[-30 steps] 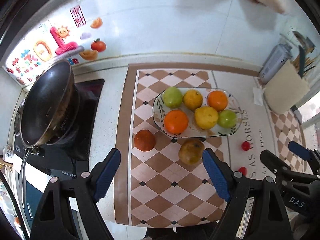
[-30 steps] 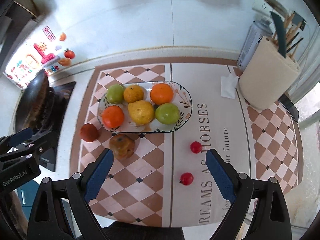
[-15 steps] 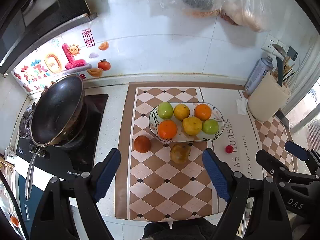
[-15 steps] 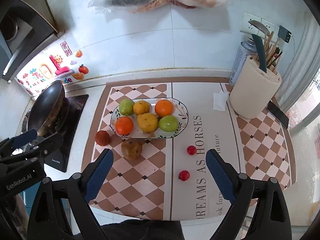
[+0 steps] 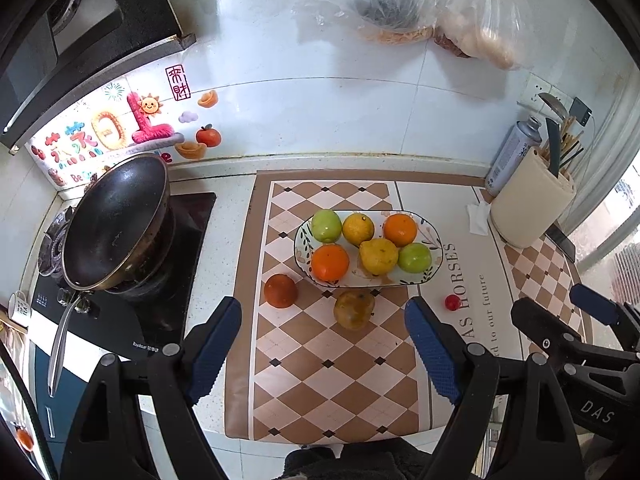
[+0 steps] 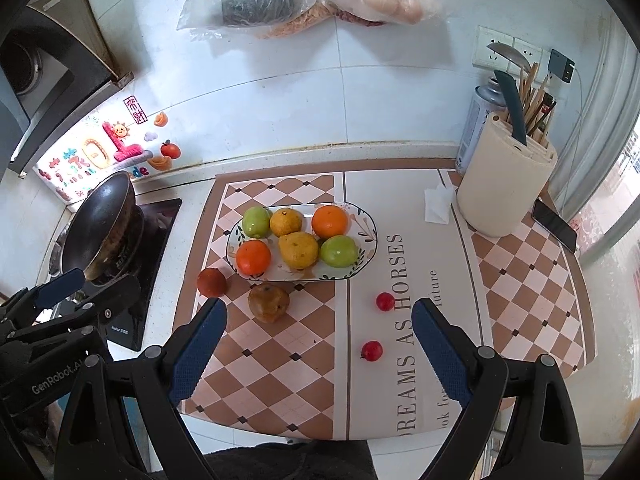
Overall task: Organize fruits
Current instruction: 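Lift both tools back from the plate, then grasp the dark red fruit with the left tool while the right tool grasps the brown pear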
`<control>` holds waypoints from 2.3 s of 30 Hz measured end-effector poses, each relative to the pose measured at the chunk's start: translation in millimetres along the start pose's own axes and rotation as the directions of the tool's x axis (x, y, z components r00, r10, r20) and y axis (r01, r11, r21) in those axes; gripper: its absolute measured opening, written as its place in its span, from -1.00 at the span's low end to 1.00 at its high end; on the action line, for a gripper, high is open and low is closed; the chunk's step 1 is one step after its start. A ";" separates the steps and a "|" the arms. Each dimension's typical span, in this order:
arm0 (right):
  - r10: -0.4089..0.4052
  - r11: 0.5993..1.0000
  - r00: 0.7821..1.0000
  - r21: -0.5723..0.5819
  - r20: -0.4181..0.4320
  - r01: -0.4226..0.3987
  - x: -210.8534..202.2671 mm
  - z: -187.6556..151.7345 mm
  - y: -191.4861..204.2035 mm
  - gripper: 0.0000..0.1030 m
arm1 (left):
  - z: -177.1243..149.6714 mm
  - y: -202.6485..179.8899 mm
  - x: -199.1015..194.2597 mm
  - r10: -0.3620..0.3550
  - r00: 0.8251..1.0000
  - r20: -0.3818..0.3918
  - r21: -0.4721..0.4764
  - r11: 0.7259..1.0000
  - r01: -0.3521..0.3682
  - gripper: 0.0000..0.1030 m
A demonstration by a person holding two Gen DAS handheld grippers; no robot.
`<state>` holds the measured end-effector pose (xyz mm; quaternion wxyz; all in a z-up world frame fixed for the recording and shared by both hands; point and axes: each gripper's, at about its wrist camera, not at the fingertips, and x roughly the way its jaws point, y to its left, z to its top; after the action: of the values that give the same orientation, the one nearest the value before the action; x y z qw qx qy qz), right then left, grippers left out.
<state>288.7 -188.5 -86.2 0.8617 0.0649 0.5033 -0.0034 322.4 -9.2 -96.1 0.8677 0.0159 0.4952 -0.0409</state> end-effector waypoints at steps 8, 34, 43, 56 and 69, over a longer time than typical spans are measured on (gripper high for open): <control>0.064 0.997 0.997 0.038 -0.042 -0.062 45.7 6.0 -6.0 0.86 | 10.7 11.4 26.9 0.056 0.998 -0.017 -0.001 0.998 -0.056 0.91; 0.186 0.981 0.829 0.053 -0.528 -0.186 330.2 -31.5 68.1 0.33 | 10.1 109.9 280.9 -0.070 0.815 -0.575 -0.251 0.963 -0.094 0.90; 0.155 0.988 0.820 0.065 -0.551 -0.143 311.2 -37.6 28.0 0.33 | 8.5 85.4 307.2 -0.052 0.816 -0.575 -0.173 0.983 -0.059 0.80; 0.150 0.988 0.809 0.065 -0.568 -0.138 296.4 -47.1 11.9 0.33 | -36.6 54.0 273.7 -0.103 0.816 -0.569 -0.165 0.986 0.009 -0.03; 0.199 0.980 0.801 0.126 -0.565 -0.155 294.3 -59.4 -4.2 0.33 | -76.9 30.6 250.6 -0.139 0.808 -0.573 -0.179 0.983 0.042 -0.03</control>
<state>382.2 -168.3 -370.9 0.6634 0.1409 0.7307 0.0782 385.9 12.6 -351.3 0.6696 -0.0645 0.7390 -0.0363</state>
